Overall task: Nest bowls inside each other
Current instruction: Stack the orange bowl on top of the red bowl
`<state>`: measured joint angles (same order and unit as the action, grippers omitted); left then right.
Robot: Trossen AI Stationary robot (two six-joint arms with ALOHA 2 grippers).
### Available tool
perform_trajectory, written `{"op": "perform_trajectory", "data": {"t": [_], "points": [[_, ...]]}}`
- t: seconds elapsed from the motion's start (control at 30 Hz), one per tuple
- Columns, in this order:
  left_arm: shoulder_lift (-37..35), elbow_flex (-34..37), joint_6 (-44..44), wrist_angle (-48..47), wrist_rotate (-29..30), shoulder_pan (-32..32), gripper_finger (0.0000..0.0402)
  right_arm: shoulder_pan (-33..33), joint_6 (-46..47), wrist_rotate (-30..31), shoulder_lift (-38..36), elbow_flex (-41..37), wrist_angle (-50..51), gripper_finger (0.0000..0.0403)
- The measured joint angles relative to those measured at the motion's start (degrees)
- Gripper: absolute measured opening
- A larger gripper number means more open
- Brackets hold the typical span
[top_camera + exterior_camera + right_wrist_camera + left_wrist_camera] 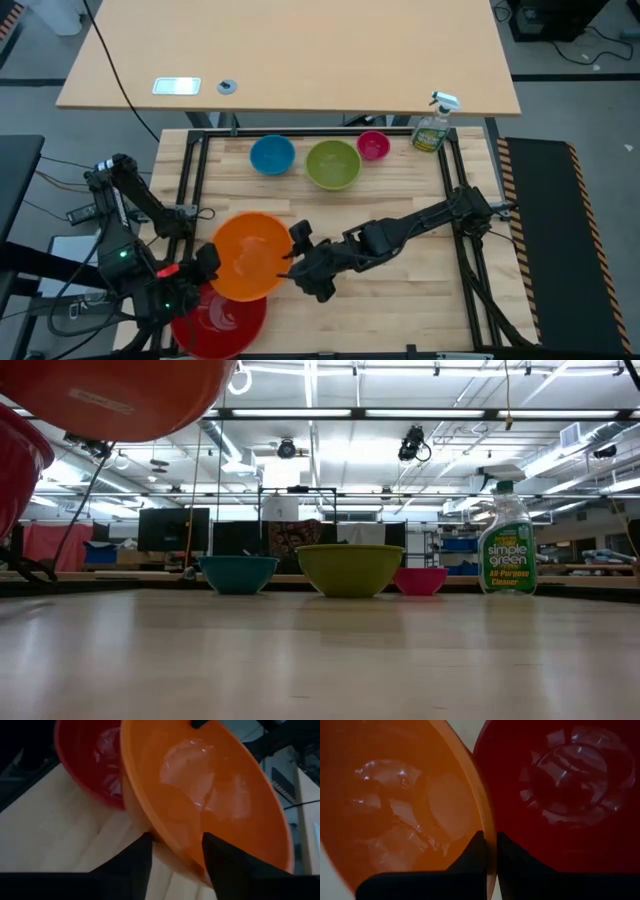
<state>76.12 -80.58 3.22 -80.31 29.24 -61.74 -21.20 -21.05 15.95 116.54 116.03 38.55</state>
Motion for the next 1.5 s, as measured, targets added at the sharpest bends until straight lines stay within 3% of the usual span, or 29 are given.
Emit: {"op": "perform_trajectory", "data": {"t": [0.23,0.7,0.8,1.03,1.2,1.33,1.5], "points": [[0.0,0.0,3.3,0.2,-0.3,3.3,0.0020,0.4,-0.4,0.7,0.5,0.0,3.1,0.0122],[0.0,0.0,7.6,0.6,-0.8,8.8,0.0025,2.6,-7.5,0.8,0.7,-2.5,5.8,0.0056],[0.0,0.0,9.9,0.8,-2.0,10.1,0.0025,2.7,-7.3,0.9,0.7,-3.2,5.0,0.0064],[-0.1,0.0,16.2,0.8,-5.4,14.3,0.0025,3.2,-9.7,1.4,0.7,-3.4,3.5,0.0124],[-0.1,0.0,20.7,1.5,-5.4,17.3,0.0025,4.8,-10.9,-1.2,0.7,-3.4,5.9,0.0128],[-0.1,0.0,21.5,2.1,-4.9,19.1,0.0025,5.2,-12.8,-1.7,0.7,-3.4,7.7,0.0101],[-0.1,0.0,21.2,1.7,-3.8,19.7,0.0025,5.5,-14.6,-3.6,0.7,-3.4,9.6,0.0037]]}}
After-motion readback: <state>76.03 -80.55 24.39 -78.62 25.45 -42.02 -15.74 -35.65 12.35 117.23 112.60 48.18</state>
